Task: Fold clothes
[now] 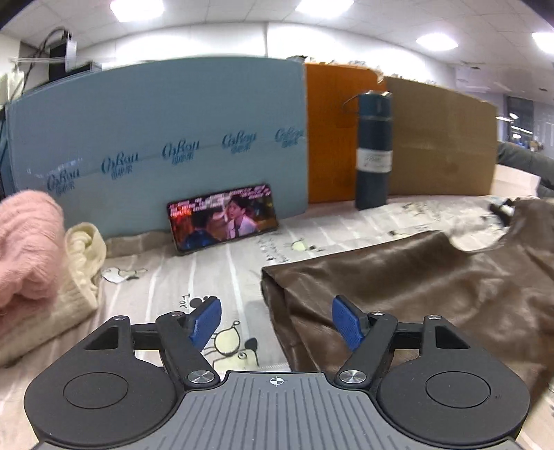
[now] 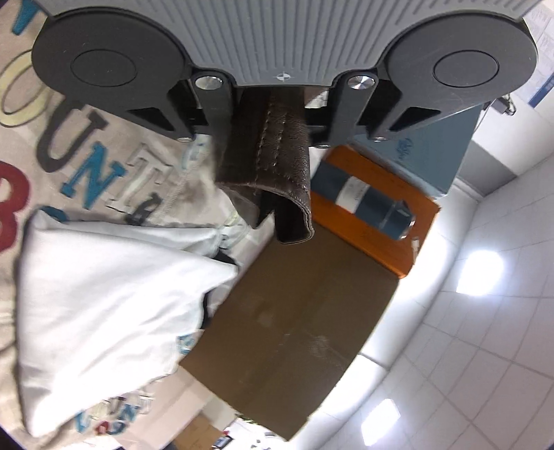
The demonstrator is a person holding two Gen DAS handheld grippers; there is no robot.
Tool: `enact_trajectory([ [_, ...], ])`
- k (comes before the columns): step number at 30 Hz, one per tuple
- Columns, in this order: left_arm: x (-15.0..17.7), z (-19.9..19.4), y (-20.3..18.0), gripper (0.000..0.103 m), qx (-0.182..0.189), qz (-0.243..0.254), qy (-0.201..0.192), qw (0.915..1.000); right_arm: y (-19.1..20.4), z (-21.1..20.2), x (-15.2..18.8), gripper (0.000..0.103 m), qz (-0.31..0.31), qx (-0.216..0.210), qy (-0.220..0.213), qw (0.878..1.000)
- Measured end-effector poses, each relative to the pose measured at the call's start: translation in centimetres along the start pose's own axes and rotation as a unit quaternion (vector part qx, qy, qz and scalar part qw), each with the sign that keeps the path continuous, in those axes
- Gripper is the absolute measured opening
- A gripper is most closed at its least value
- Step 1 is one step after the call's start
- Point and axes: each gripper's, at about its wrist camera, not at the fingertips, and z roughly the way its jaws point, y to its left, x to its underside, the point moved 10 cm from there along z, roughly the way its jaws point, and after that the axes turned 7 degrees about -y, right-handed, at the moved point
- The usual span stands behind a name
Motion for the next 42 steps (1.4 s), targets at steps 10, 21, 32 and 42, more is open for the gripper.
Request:
enact_trajectory([
  [10,1.4,2.6,1.3,0.072,-0.020,-0.036,0.032,0.9986,8.7,-0.1,2.1,0.011,-0.002,-0.113,0.024,0.993],
  [21,1.2,2.4,1.8,0.072,-0.009,-0.065,0.026,0.9975,16.1,3.0,12.8,0.011,-0.005,-0.174,0.142,0.975],
  [32,-0.4,-1.2,2.8,0.080,0.014,-0.138,-0.035,0.9897,16.2,1.8,21.3,0.034,-0.188,-0.162,0.215,0.945],
  [42,-0.8,-2.6,0.7,0.089,0.050,-0.112,-0.065,0.9903,16.2,0.4,26.6,0.087,-0.272,-0.200,0.318,0.886],
])
